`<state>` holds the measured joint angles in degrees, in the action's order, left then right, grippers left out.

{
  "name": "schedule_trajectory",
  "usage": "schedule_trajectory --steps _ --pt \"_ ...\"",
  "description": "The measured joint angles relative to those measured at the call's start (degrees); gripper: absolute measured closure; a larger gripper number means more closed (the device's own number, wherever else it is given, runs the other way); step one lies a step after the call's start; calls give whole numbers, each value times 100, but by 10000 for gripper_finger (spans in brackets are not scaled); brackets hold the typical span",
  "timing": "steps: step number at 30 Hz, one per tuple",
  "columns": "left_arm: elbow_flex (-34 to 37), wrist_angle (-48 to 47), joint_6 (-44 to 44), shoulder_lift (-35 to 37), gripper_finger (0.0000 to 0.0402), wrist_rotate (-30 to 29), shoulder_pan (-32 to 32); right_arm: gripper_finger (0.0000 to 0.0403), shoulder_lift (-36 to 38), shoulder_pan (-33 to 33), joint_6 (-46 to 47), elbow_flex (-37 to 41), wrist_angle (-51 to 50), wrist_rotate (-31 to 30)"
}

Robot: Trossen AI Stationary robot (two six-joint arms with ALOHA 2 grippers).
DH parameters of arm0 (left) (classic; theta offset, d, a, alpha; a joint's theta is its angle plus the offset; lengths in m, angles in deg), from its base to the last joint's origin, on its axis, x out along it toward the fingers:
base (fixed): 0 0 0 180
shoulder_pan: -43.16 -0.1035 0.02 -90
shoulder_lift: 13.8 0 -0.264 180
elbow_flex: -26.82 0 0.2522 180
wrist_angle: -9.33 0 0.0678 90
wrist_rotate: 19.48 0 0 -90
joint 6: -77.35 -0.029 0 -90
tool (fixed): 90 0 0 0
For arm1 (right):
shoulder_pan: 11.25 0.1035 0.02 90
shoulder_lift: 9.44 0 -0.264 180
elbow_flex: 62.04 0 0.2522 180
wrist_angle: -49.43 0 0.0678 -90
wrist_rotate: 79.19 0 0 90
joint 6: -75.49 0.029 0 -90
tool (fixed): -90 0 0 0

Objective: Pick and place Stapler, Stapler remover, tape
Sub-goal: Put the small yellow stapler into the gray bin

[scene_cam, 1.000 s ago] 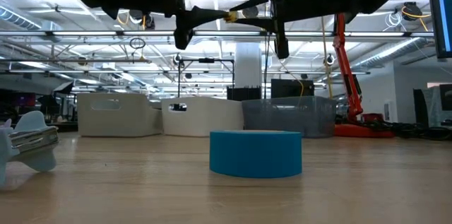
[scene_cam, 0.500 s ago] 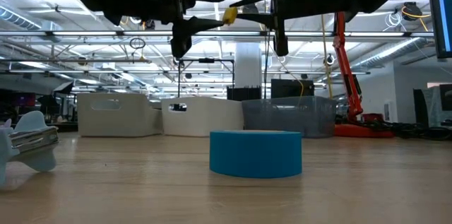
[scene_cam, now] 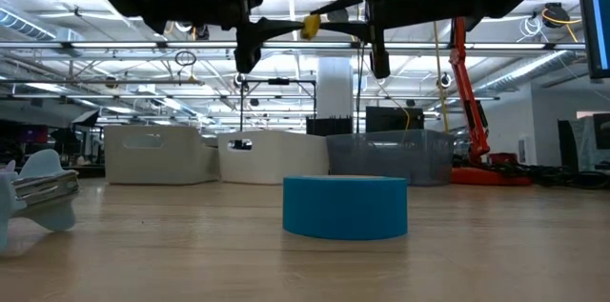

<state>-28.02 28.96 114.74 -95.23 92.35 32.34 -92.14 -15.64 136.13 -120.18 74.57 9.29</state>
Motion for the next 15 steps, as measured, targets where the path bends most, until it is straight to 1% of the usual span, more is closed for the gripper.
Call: schedule_trajectory --steps 5,11,15 --pt "0 -262 -60 -2 215 123 -114 357 0 3 12 -1 46 53" --pt "-2 -788 25 52 215 574 -288 357 0 7 15 0 -13 67" --pt "-2 -1122 1 101 215 688 -318 356 0 16 9 0 -205 72"
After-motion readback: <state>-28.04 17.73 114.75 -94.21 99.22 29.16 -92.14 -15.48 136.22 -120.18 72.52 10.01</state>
